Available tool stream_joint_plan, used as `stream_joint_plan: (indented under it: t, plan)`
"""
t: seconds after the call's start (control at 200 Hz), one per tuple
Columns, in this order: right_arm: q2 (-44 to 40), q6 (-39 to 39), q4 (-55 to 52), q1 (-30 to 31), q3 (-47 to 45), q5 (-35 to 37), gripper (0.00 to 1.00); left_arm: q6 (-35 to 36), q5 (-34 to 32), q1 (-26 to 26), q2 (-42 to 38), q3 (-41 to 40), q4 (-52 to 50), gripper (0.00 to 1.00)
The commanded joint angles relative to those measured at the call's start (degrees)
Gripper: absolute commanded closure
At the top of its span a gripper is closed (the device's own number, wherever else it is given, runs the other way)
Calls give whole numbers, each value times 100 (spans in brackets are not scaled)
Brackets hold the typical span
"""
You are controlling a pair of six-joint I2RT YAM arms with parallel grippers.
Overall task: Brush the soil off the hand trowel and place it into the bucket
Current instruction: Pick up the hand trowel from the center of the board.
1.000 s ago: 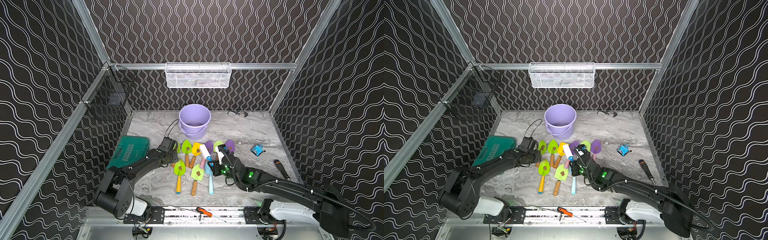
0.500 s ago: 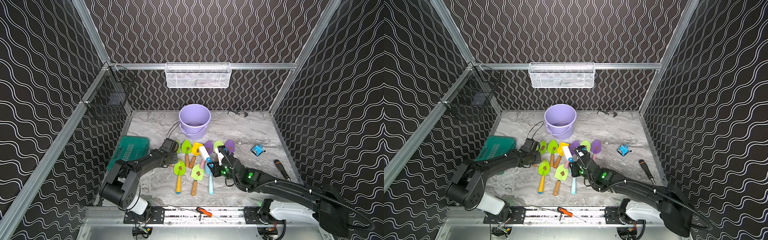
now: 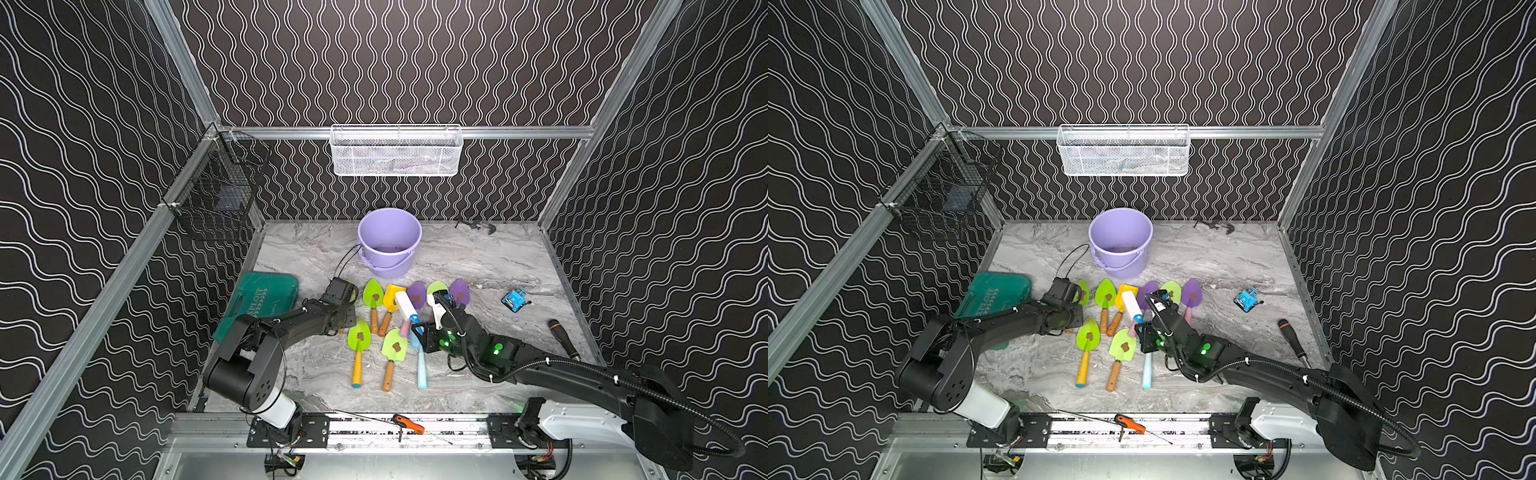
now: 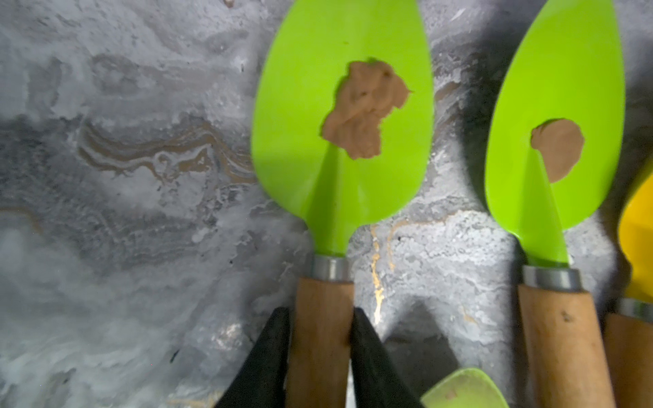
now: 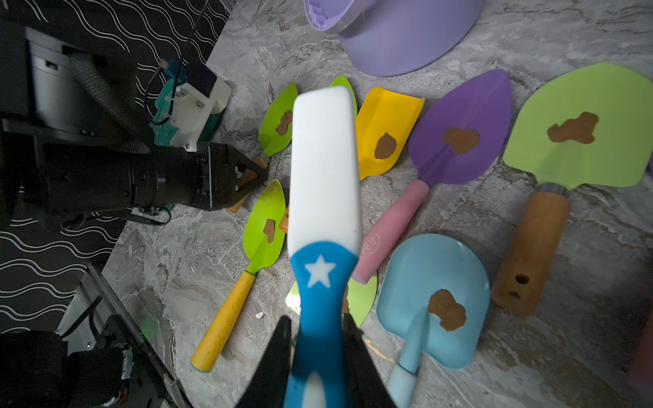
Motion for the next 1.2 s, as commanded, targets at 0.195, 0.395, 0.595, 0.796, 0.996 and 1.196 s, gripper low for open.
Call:
stream_joint_plan:
  t: [0.195,0.395,0.595,0.796,0.996,1.196]
  plan:
    - [-42,27,145,2,58,-8,100,230,-5,7,163,16,43,69]
    - [-82,44,147,2,22,1,100,221,121,8,374,84,-34,50]
    - [-63,96,241,2,-35,-21,100,126,145,7,181,22,-192,52]
    - [53,141,391,2,-69,-107,100,32,180,4,-244,-179,-324,55]
    - [151,176,529,2,-103,-175,100,38,54,8,-71,-111,-297,55]
    - [80,160,481,2,-118,-115,100,76,-20,4,115,-69,-167,58]
